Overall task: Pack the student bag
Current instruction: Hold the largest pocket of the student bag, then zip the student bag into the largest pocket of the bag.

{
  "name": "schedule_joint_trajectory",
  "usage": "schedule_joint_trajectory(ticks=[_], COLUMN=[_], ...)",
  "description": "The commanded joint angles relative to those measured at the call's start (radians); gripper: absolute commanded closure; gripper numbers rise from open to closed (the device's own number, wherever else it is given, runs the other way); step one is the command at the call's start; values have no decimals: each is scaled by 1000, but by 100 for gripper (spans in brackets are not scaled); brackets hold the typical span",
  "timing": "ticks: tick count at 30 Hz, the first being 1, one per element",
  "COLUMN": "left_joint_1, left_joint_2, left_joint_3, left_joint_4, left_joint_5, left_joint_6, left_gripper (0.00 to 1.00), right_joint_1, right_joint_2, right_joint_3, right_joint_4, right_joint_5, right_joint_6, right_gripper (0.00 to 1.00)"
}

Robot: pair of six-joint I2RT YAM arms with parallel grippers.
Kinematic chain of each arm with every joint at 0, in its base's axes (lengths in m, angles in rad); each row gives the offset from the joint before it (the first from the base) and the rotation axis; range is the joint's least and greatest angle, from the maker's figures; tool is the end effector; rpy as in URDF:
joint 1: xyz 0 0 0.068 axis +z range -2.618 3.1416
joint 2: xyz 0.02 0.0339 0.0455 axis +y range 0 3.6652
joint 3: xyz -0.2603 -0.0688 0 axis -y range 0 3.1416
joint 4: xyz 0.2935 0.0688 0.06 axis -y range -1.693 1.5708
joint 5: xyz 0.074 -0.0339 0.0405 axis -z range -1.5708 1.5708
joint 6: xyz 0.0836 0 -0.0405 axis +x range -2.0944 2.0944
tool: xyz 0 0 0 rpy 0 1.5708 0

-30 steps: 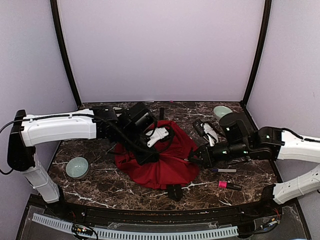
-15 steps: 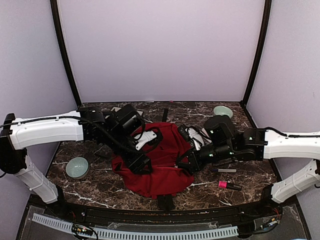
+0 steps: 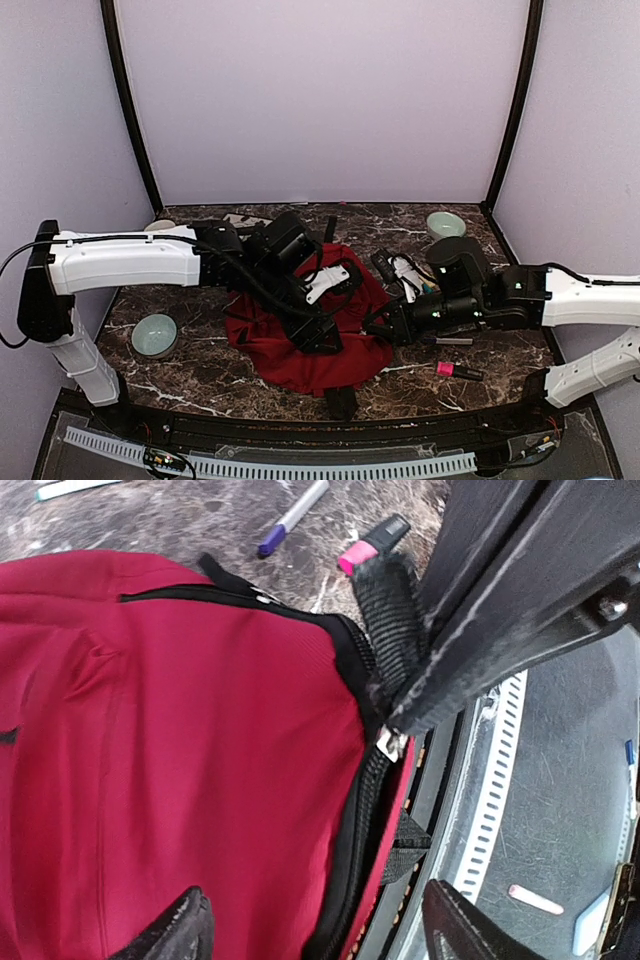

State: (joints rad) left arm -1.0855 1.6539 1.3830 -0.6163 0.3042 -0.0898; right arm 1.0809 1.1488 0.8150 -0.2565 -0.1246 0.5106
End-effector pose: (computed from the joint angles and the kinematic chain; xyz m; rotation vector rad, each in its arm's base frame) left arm 0.1820 -0.3987 0.2330 1.3704 2.2235 -0.8471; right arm 0.1512 0.3055 0.2241 -0.7360 2.2326 0.9983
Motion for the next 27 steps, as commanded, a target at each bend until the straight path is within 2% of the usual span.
schedule_joint_trajectory(ticks=[1,3,4,6,7,11,17,22,27], left_joint_1=[-4,-4,-4,-3,-3,-2,17,33,33], left_joint_2=[59,94,110,133,140,108,-47,-188,-213], left_joint_3=[59,89,105,136,147,114,-40,-195,-265], left_joint_4=[22,5,-5,-28,-40,-40,18,79,109], left_joint_5=[43,41,43,35,27,24,-31,-53,-27], left_joint_6=[57,66,70,71,66,55,8,-49,-91], left_gripper=[28,36,47,83,98,100,100,100,100], right_joint_1=[4,4,4,3,4,3,1,-26,-51], right_joint_2=[-57,-66,-70,-73,-74,-92,-192,-316,-415], right_joint_3=[-29,-38,-41,-44,-46,-62,-178,-313,-384], right_joint_4=[78,79,79,78,76,48,78,99,116], right_joint_5=[52,55,57,59,63,162,367,458,478], right_joint_6=[29,34,37,43,46,82,178,269,317], right_gripper=[100,100,100,100,100,100,100,100,100])
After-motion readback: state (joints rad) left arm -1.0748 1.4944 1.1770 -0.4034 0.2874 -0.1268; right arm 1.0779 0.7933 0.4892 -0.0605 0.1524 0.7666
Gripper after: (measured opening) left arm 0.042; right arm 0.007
